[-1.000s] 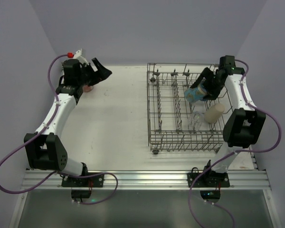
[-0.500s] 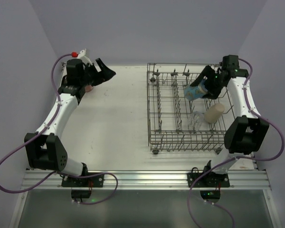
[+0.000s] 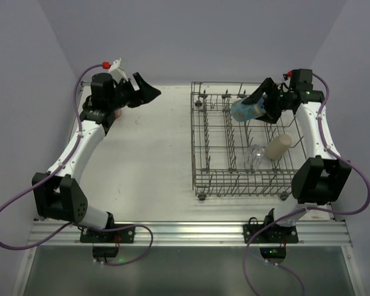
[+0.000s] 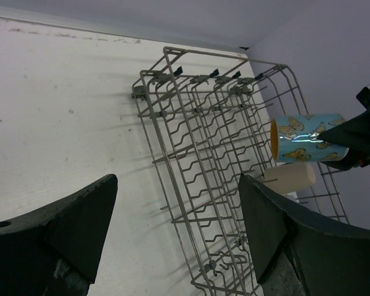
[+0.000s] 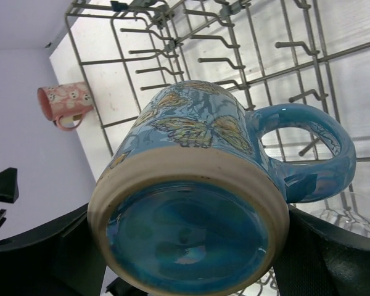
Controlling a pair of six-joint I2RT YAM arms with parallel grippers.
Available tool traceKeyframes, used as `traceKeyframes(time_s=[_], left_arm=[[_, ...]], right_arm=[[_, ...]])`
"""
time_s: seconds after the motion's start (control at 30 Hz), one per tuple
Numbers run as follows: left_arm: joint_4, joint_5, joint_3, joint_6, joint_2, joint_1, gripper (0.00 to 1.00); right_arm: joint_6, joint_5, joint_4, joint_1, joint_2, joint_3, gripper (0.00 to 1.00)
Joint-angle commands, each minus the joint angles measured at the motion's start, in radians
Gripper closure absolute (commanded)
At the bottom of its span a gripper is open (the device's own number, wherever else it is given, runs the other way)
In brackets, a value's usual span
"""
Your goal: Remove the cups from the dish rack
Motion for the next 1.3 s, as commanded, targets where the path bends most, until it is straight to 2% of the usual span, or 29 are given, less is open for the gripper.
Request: traceKeyframes(time_s=[0.0, 0.53, 0.63, 0.8, 0.97, 1.1, 1.27], left_arm=[[0.117, 0.099, 0.022, -0.03, -0.019, -0.012, 0.17], [0.77, 0.3, -0.239, -0.145, -0.03, -0.053, 0.18], [0.934, 0.35, -0.288, -0.126, -0.025, -0.084, 0.17], [0.996, 0.403, -0.337, 0.039, -0.019, -0.151, 0.17], [1.21, 0.474, -0.408, 0.027, 0.024, -0.167, 0.16], [1.302, 0.525, -0.425, 0.039, 0.064, -0.188, 0.14], [1.436, 0.568, -0.446, 0.085, 0.105, -0.242, 0.13]], right_arm=[[0.067, -0.141, 0.11, 0.008, -0.083, 0.03, 1.0], [0.306, -0.35, 0.249, 0.012, -0.123, 0.012, 1.0], [0.355, -0.376, 0.274, 0.015, -0.137, 0.001, 1.0], [0.447, -0.414, 0.332, 0.017, -0.161, -0.022, 1.0], [0.512, -0.46, 0.37, 0.022, -0.18, -0.045, 1.0], [0.536, -0.478, 0.367, 0.022, -0.201, -0.043, 1.0], [0.651, -0.532, 0.465, 0.025, -0.235, -0.097, 1.0]])
